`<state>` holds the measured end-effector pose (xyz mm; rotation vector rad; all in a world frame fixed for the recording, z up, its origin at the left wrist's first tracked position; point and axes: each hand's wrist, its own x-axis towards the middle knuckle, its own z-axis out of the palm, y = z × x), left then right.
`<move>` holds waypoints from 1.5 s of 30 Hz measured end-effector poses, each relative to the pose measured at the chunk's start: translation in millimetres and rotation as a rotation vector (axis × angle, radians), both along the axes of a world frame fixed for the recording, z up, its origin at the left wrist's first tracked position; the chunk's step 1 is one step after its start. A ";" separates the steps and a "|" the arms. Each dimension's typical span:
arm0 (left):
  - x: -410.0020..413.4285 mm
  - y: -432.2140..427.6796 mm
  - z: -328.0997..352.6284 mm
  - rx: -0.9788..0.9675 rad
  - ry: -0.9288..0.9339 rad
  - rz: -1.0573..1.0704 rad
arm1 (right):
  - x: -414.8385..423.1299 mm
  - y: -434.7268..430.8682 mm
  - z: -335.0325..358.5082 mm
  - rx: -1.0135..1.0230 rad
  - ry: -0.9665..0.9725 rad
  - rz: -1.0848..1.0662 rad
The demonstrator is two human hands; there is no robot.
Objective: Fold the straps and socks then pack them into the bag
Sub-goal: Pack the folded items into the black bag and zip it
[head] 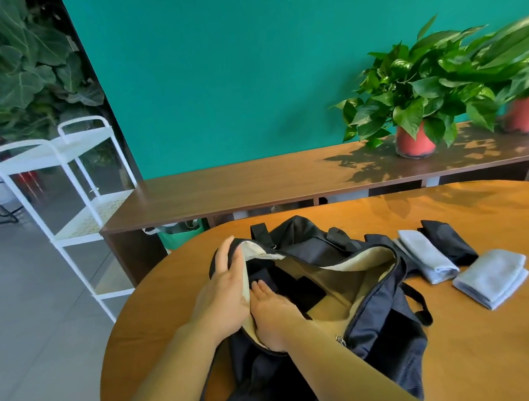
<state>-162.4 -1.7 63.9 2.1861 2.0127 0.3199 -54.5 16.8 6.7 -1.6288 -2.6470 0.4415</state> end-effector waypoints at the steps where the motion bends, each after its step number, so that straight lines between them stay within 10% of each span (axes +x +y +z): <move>1: 0.6 -0.6 0.7 -0.009 0.003 -0.001 | 1.1 0.1 1.3 0.007 -0.004 0.006; 12: 29.6 -13.2 -3.7 0.003 0.111 0.041 | 93.3 -73.2 36.9 0.464 0.348 -0.034; 19: 54.1 -10.2 -23.4 0.024 0.210 0.063 | 211.3 -126.7 21.0 0.638 0.241 -0.370; 30: 69.3 -3.1 -33.3 -0.005 0.239 0.087 | 326.5 -194.9 -30.9 0.222 -0.146 -0.990; 45: 62.6 -13.2 -31.7 0.006 0.238 0.084 | 307.0 -169.5 -42.1 0.284 0.082 -0.806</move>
